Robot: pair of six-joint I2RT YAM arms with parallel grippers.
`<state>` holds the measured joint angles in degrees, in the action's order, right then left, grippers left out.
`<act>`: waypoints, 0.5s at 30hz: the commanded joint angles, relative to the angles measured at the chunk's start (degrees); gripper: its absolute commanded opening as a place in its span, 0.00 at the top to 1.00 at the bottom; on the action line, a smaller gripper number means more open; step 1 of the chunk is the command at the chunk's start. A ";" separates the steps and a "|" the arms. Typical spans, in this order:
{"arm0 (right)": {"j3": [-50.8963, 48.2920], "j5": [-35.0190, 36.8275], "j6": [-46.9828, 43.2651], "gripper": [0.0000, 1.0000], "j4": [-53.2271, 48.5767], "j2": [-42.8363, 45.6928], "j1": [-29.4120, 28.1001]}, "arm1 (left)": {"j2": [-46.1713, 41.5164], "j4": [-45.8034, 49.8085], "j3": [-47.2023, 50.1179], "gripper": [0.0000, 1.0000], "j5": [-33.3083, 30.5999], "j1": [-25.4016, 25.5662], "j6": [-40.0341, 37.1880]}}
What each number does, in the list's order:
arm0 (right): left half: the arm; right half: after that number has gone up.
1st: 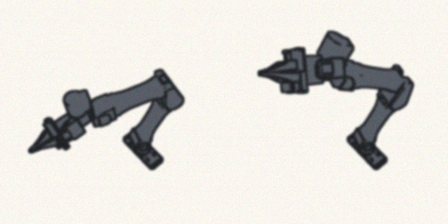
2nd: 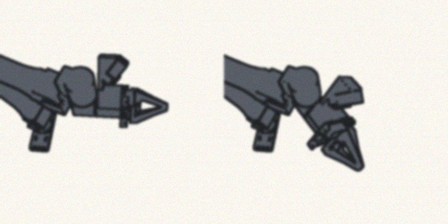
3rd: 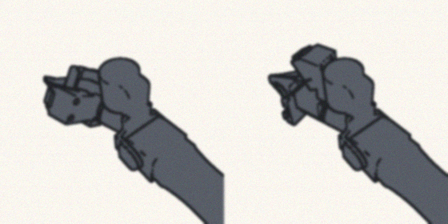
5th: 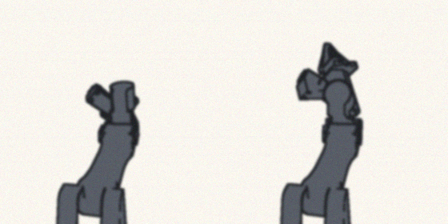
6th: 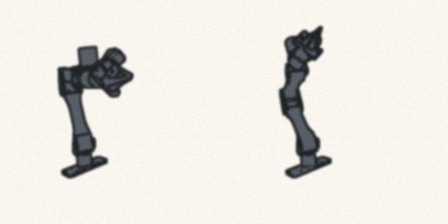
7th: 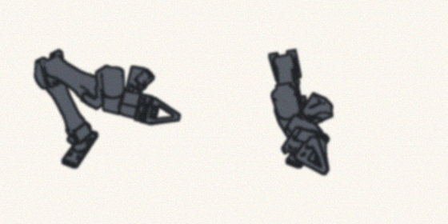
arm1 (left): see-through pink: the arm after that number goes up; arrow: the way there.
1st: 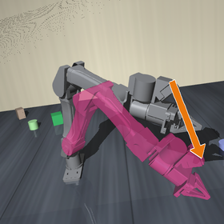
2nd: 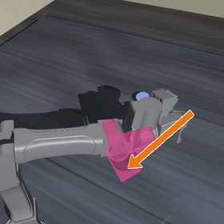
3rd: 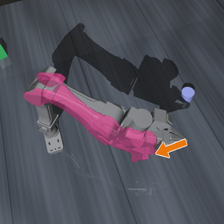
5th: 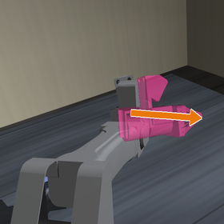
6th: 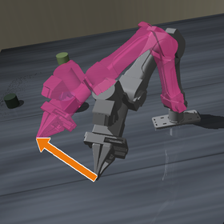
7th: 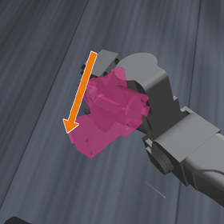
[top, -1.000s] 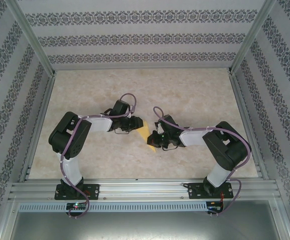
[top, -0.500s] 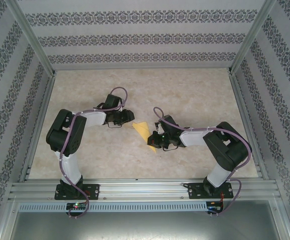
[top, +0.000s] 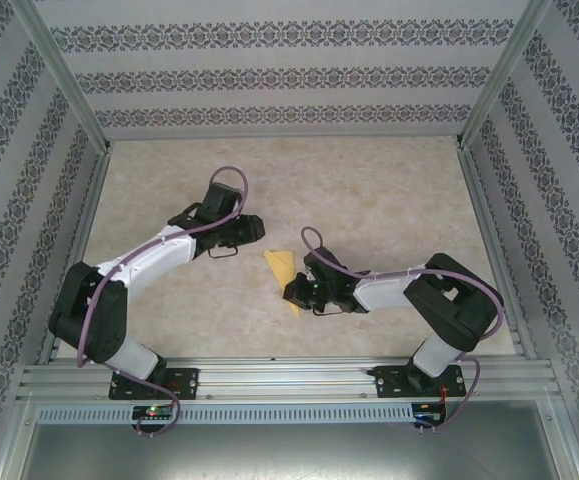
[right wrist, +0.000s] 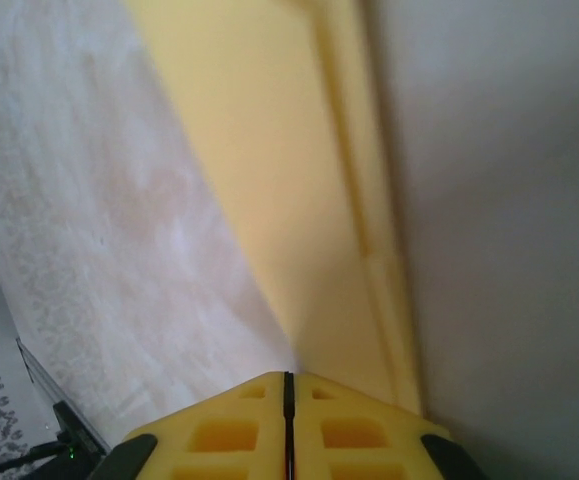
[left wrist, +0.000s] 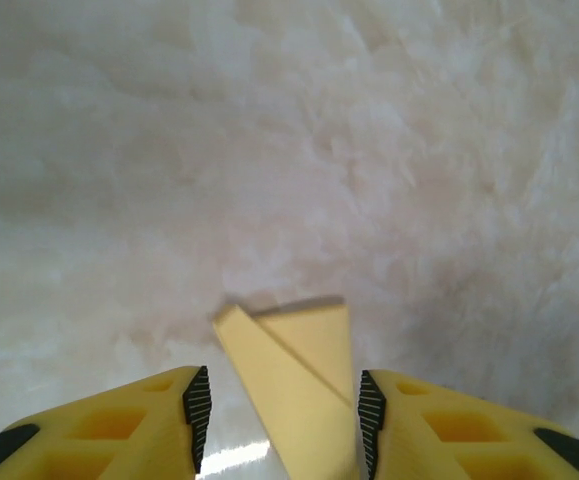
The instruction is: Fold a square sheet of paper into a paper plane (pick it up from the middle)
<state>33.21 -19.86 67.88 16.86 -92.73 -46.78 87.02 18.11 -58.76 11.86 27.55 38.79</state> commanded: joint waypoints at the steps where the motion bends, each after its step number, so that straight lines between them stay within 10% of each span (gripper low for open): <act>1: -0.82 6.63 -1.60 0.84 -3.31 8.53 -1.06 | -1.67 10.10 0.70 0.47 -8.23 4.44 1.93; 5: -2.22 18.69 -4.61 0.74 -22.02 19.45 1.89 | -1.25 13.71 -0.49 0.42 -11.86 8.08 3.87; 15: -11.16 12.24 -11.22 0.57 -21.94 33.27 14.33 | 15.33 24.82 -16.21 0.35 -15.95 16.48 5.75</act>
<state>22.90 -6.87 59.70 -3.62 -61.32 -32.93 98.83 35.66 -71.00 -1.02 42.35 43.18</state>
